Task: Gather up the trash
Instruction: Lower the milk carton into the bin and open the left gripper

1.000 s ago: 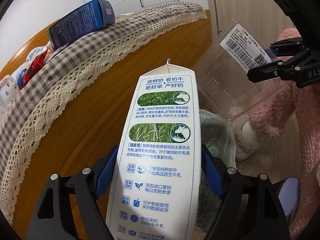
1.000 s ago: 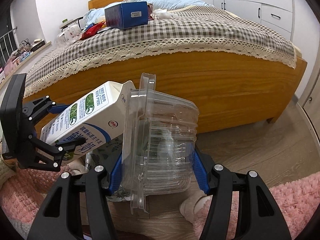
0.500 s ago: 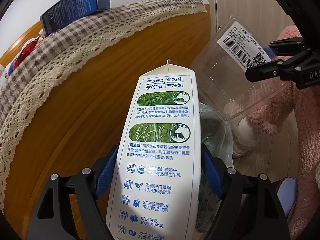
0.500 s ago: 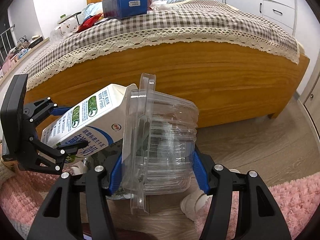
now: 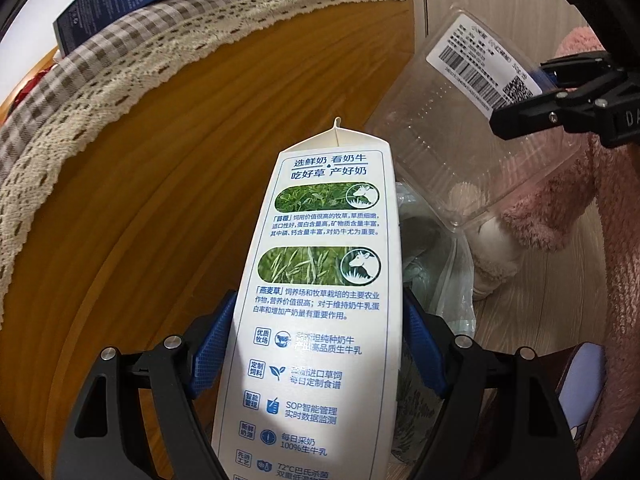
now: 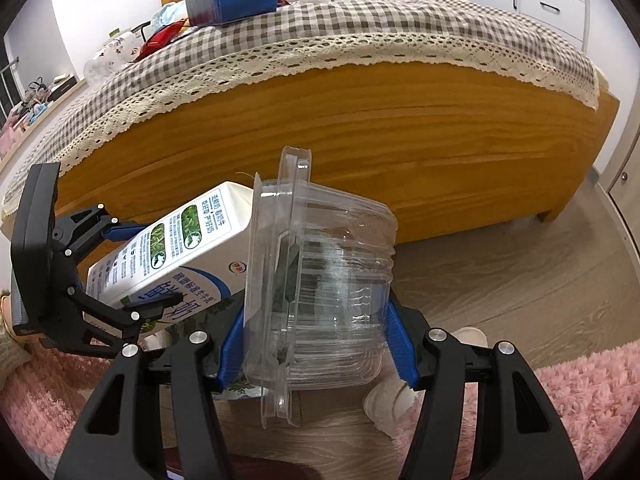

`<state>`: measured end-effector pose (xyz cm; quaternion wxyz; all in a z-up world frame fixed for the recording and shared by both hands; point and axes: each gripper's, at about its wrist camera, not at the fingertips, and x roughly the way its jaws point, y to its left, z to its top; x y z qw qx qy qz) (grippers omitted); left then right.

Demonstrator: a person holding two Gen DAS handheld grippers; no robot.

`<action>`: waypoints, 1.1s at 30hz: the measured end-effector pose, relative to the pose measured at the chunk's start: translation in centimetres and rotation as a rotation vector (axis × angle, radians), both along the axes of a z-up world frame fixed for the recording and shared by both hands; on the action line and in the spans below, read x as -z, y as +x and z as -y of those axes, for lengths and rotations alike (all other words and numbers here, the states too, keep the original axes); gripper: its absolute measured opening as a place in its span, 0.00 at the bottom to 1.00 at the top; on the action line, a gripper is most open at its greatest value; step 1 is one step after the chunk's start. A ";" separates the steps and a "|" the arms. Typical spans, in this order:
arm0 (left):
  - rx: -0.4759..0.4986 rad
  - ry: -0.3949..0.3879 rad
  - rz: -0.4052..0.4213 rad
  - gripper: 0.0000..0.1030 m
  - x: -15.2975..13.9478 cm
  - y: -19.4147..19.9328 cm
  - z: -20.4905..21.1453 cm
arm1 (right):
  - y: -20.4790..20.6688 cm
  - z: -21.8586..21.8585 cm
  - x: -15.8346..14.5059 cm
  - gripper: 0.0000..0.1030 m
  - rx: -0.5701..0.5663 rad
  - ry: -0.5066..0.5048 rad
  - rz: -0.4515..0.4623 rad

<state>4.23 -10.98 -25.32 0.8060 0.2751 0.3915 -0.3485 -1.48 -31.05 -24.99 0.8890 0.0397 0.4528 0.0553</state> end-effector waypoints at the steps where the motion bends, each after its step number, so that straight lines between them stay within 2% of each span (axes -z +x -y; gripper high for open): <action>1: 0.001 0.000 -0.002 0.74 0.1 0.1 0.1 | 0.2 0.0 0.0 0.57 0.002 -0.001 -0.003; 13: 0.011 0.004 -0.012 0.74 1.4 0.9 0.7 | 0.9 1.5 0.2 0.56 0.058 0.019 -0.013; 21: 0.061 0.061 -0.067 0.74 5.3 1.6 2.6 | 1.5 3.7 0.1 0.56 0.133 0.044 -0.009; 29: 0.099 0.173 -0.114 0.74 10.9 3.2 4.9 | 2.5 6.4 0.1 0.56 0.220 0.077 -0.010; 31: 0.107 0.209 -0.095 0.73 12.2 3.6 5.5 | 2.9 6.8 0.4 0.56 0.229 0.083 -0.021; 33: 0.106 0.221 -0.134 0.69 13.3 4.3 6.0 | 3.3 6.0 0.8 0.56 0.234 0.084 -0.030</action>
